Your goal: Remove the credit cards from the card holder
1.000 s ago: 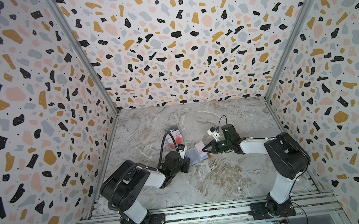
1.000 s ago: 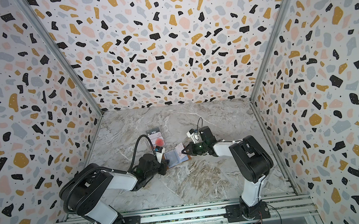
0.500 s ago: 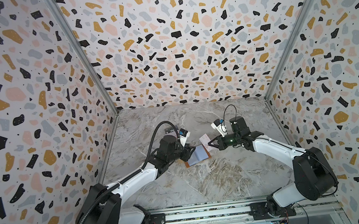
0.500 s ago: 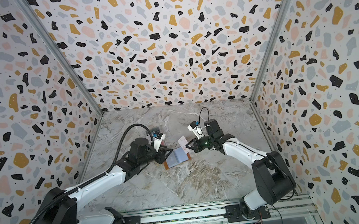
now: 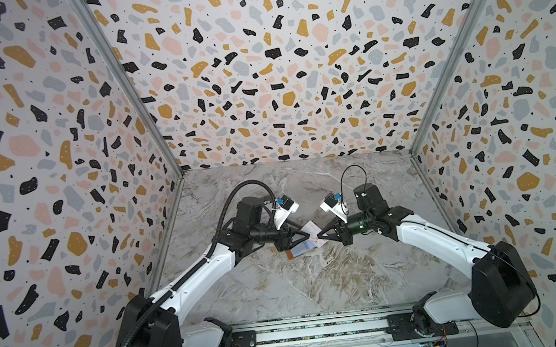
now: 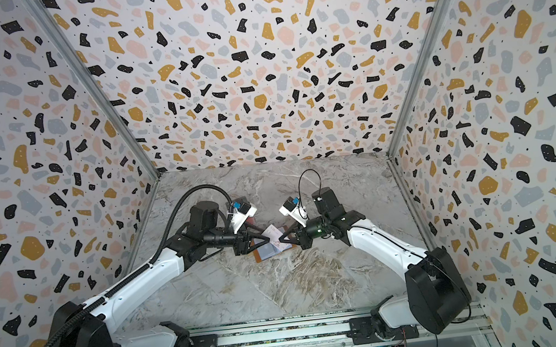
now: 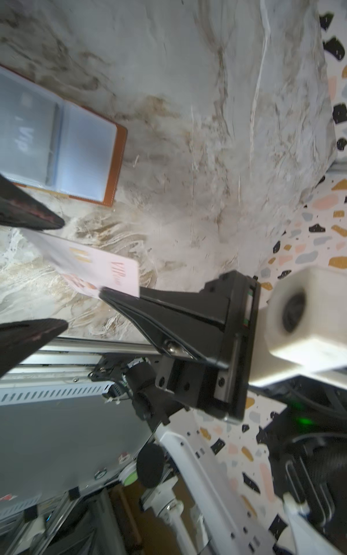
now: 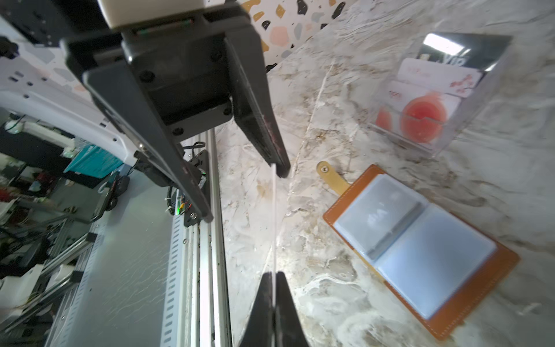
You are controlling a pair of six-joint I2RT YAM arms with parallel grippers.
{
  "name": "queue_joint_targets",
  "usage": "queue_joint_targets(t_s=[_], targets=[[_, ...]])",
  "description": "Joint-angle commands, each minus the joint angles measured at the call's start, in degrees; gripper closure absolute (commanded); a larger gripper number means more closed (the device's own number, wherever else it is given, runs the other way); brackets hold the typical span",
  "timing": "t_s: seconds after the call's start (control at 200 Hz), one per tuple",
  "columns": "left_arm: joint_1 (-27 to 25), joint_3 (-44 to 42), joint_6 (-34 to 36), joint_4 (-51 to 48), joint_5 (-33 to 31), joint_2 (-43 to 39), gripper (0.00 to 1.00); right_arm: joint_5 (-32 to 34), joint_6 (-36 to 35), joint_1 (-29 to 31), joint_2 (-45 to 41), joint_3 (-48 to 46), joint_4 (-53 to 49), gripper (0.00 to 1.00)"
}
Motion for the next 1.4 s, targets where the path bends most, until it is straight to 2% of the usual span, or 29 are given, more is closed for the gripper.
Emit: queue_joint_targets(t_s=[0.0, 0.12, 0.195, 0.4, 0.44, 0.47, 0.475, 0.48, 0.486, 0.491, 0.511, 0.556, 0.601, 0.671, 0.781, 0.886, 0.976, 1.146, 1.391], targets=[[0.4, 2.4, 4.5, -4.6, 8.8, 0.6, 0.56, -4.3, -2.9, 0.8, 0.4, 1.3, -1.1, 1.0], [0.4, 3.5, 9.0, -9.6, 10.2, 0.8, 0.6, -5.6, -2.8, 1.1, 0.1, 0.8, 1.0, 1.0], [0.5, 3.5, 9.4, -10.0, 11.2, 0.8, 0.65, -5.9, -3.3, 1.1, 0.5, 0.9, 0.9, 1.0], [0.5, 3.8, 8.8, -9.2, 13.3, 1.2, 0.99, -6.5, -3.9, 1.6, 1.2, 0.9, 0.9, 1.0], [0.5, 3.7, 8.1, -8.5, 13.3, 1.1, 1.0, -6.4, -3.2, 1.5, 1.0, 0.7, 1.5, 0.95], [0.6, 3.6, 7.1, -7.3, 13.1, 1.0, 1.0, -6.5, -2.1, 1.2, 0.8, 0.2, 2.5, 0.88], [0.7, 3.6, 6.9, -7.1, 12.9, 1.0, 1.0, -6.6, -2.1, 1.2, 0.8, 0.1, 2.7, 0.83], [0.7, 3.6, 6.6, -6.9, 12.8, 1.0, 1.0, -6.7, -1.7, 1.1, 0.8, 0.0, 3.0, 0.83], [0.8, 3.5, 6.2, -6.6, 12.7, 0.9, 1.0, -6.8, -1.7, 1.0, 0.7, -0.1, 3.3, 0.77], [0.8, 3.4, 5.8, -6.2, 12.7, 0.9, 1.0, -6.8, -1.1, 0.9, 0.7, -0.3, 3.6, 0.77], [0.9, 3.1, 4.0, -4.6, 12.2, 0.7, 1.0, -7.0, 0.3, 0.4, 0.3, -1.2, 5.3, 0.65], [1.1, 1.6, -1.7, 1.6, 10.5, -0.1, 1.0, -7.7, 4.4, -0.8, -0.6, -4.1, 11.1, 0.51], [1.2, -0.5, -8.6, 9.1, 7.7, -1.4, 1.0, -8.5, 10.0, -1.8, -2.1, -8.0, 19.6, 0.44], [1.5, -4.4, -18.1, 22.3, 3.9, -3.5, 1.0, -9.0, 19.0, -2.3, -3.9, -13.5, 33.4, 0.39], [1.5, -9.5, -30.4, 38.2, -1.6, -5.6, 1.0, -7.1, 30.6, -1.9, -4.3, -19.3, 52.2, 0.38], [1.5, -13.2, -37.9, 48.9, -4.6, -6.2, 1.0, -4.3, 39.3, -0.9, -2.7, -22.6, 68.0, 0.39], [1.5, -16.0, -43.5, 57.4, -5.4, -6.1, 1.0, -2.0, 44.3, -0.3, -0.6, -23.2, 76.9, 0.42], [1.5, -18.3, -46.4, 61.7, -6.4, -6.4, 1.0, -0.5, 51.6, -0.3, 3.7, -21.9, 90.3, 0.5], [1.5, -19.6, -46.4, 62.1, -6.7, -6.9, 1.0, -0.5, 54.1, -0.3, 5.3, -19.7, 93.0, 0.66]])
